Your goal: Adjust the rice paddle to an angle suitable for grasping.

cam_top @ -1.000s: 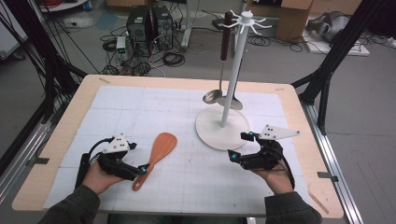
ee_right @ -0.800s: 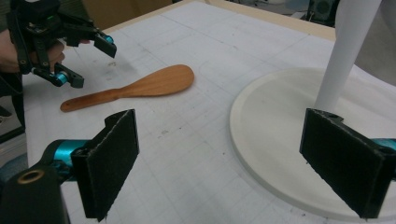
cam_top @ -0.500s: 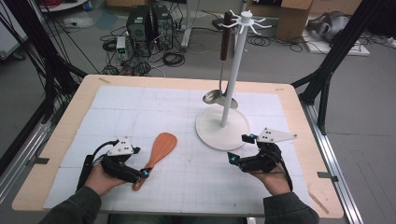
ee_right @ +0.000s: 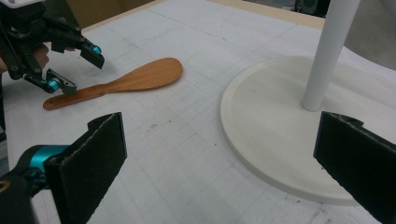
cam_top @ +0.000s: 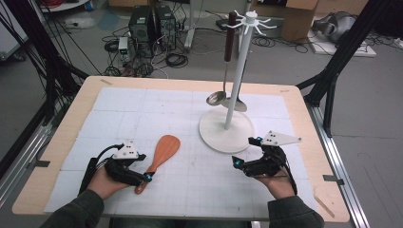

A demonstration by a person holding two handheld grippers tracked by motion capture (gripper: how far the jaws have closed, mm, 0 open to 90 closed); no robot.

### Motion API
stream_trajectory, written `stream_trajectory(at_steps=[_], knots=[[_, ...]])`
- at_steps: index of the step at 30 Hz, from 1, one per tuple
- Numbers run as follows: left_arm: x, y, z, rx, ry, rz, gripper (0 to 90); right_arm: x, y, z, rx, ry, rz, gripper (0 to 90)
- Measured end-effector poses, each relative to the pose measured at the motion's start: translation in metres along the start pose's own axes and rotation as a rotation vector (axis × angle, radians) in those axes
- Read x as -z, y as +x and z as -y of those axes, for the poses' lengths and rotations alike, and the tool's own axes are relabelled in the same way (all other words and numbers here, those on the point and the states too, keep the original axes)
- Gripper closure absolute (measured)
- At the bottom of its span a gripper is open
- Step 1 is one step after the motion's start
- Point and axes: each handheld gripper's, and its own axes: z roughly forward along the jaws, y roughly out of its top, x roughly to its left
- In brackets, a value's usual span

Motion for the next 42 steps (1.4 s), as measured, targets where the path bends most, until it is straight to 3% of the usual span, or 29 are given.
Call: stream_trajectory(at_steps=[21,42], knots=[[-0.0083,-0.0005,0.0038,-0.017,0.066,0.021,35.7,-0.0041,-0.0013,0.0025,0.001,0.014,-0.007,1.6],[-0.0082,0.0012,0.0046,-0.023,0.072,0.005,40.2,-0.007,-0.0001,0.0047,-0.006,0.032,-0.015,1.6]])
